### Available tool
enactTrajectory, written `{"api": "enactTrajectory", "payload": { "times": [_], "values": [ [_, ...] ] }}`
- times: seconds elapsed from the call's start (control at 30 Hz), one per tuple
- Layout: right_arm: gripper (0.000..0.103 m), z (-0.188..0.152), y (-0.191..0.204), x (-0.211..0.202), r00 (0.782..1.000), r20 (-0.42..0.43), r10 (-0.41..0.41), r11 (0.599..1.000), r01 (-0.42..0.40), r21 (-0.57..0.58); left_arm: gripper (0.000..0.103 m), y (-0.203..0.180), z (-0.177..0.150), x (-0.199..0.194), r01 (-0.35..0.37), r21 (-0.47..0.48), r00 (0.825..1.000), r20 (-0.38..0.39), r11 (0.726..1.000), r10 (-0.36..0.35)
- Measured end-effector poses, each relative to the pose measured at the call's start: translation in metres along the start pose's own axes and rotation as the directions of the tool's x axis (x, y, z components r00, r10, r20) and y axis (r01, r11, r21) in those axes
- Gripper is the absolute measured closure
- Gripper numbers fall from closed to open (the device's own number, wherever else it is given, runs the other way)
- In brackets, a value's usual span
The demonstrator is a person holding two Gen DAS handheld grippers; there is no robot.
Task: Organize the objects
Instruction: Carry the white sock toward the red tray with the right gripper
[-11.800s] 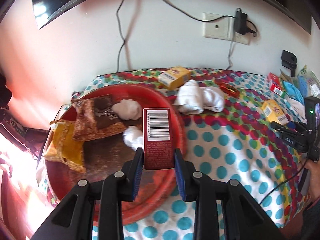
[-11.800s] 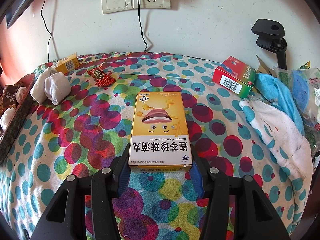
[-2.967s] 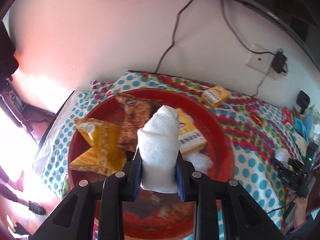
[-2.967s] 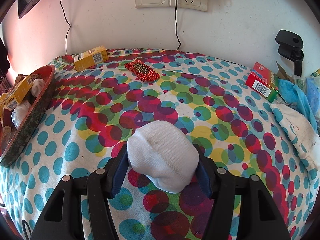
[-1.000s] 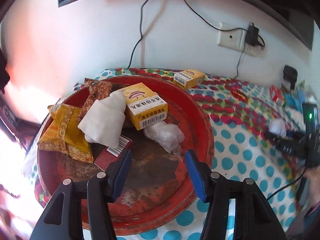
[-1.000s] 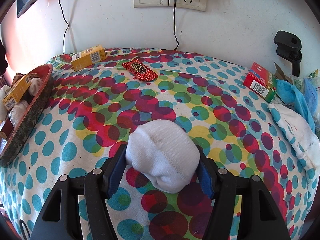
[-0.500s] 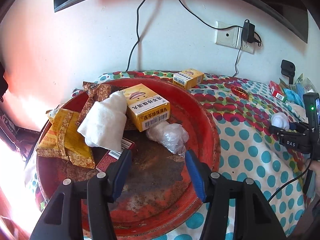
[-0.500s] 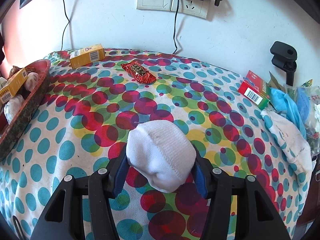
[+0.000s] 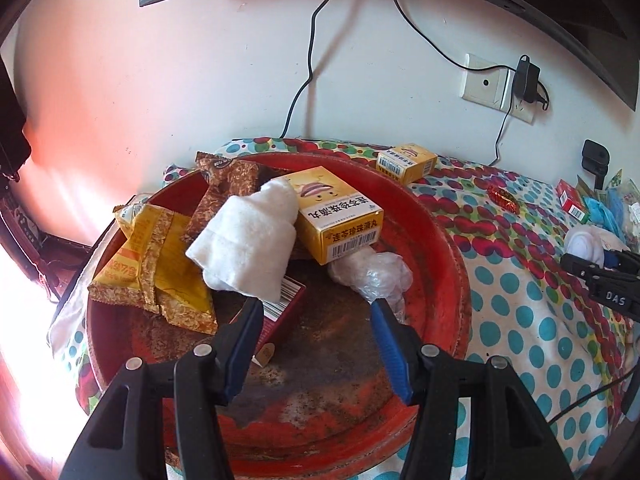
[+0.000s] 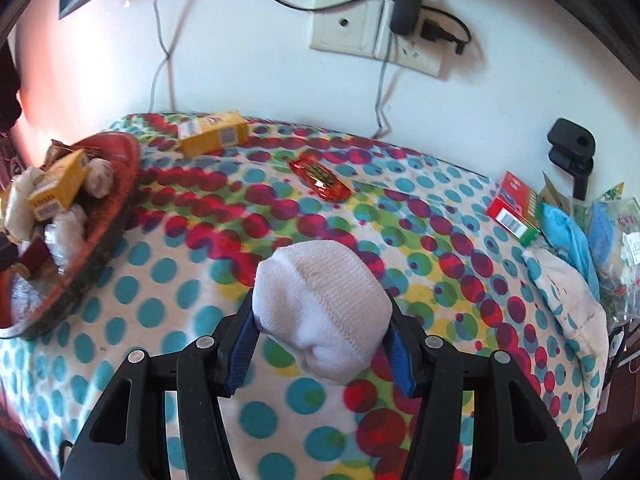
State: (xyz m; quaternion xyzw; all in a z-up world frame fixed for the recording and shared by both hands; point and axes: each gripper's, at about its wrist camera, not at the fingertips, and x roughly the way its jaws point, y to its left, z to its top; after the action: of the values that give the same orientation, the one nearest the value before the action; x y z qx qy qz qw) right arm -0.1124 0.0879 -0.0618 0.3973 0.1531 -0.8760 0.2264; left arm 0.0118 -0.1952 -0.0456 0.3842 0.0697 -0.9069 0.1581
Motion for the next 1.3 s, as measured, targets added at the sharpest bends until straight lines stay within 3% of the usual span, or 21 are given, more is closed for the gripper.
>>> {"api": "enactTrajectory", "payload": {
  "times": [0.43,0.8,1.03,1.3],
  "values": [
    [0.049,0.028,0.107,-0.045,0.98,0.02,0.198,0.973,-0.194,-0.126,0.046,0.029,0.003,-0.002,-0.038,-0.065,0.999,0.006,0.997,0.038],
    [0.049,0.033,0.185,-0.041,0.965,-0.028,0.262,0.94,-0.261,-0.219,0.046,0.054,0.004,0.001,-0.06,-0.111,0.998,-0.004,0.992,0.06],
    [0.048,0.038,0.208,-0.028,0.963,-0.056,0.265,0.93,-0.271,-0.247,0.046,0.055,0.001,0.004,-0.058,-0.116,0.998,-0.023,0.992,0.056],
    [0.048,0.047,0.209,0.0,0.958,-0.097,0.271,0.939,-0.286,-0.193,0.046,0.059,-0.001,0.007,-0.085,-0.108,0.996,-0.023,0.991,0.082]
  ]
}}
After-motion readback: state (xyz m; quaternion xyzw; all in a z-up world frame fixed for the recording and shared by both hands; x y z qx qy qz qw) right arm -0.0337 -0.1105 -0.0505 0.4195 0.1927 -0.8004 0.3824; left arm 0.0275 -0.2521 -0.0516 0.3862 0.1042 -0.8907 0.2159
